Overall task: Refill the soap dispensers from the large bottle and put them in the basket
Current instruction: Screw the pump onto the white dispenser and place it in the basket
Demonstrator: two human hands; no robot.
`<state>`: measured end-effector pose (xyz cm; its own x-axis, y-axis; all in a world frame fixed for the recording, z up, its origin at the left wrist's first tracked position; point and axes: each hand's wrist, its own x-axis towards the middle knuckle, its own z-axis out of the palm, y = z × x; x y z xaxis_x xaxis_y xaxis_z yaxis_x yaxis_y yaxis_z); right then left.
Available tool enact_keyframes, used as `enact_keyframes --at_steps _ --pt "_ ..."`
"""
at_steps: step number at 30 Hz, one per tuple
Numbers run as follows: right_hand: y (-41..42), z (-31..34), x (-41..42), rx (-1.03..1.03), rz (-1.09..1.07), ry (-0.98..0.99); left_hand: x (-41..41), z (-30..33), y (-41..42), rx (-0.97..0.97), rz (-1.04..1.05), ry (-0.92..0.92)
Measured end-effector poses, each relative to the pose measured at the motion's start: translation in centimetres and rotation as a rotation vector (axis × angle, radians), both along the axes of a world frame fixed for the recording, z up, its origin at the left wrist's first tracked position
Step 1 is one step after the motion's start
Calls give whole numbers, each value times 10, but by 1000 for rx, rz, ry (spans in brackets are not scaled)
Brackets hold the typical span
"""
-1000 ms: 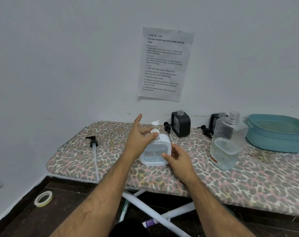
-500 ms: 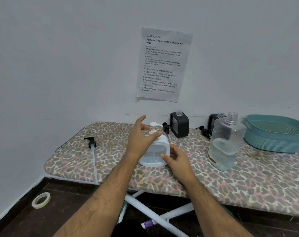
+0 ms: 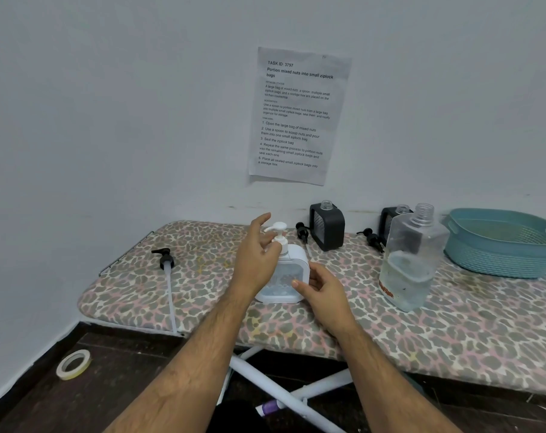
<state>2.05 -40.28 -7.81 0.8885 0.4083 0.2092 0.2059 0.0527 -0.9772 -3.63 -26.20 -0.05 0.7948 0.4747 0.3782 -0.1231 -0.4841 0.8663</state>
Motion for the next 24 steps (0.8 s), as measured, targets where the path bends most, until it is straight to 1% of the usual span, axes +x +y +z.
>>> enact_keyframes --at_steps 4,8,14,17,24 --pt "0 2 -1 19 9 -2 4 1 -1 20 -64 37" --pt "-1 1 -1 22 12 5 3 3 -2 -3 48 -8" --pt "0 1 -1 19 5 19 1 4 3 -21 75 -6" --pt "0 -1 0 -5 -1 16 -2 0 8 -59 29 9" --pt "0 0 -1 12 5 10 1 -4 9 -56 -93 79"
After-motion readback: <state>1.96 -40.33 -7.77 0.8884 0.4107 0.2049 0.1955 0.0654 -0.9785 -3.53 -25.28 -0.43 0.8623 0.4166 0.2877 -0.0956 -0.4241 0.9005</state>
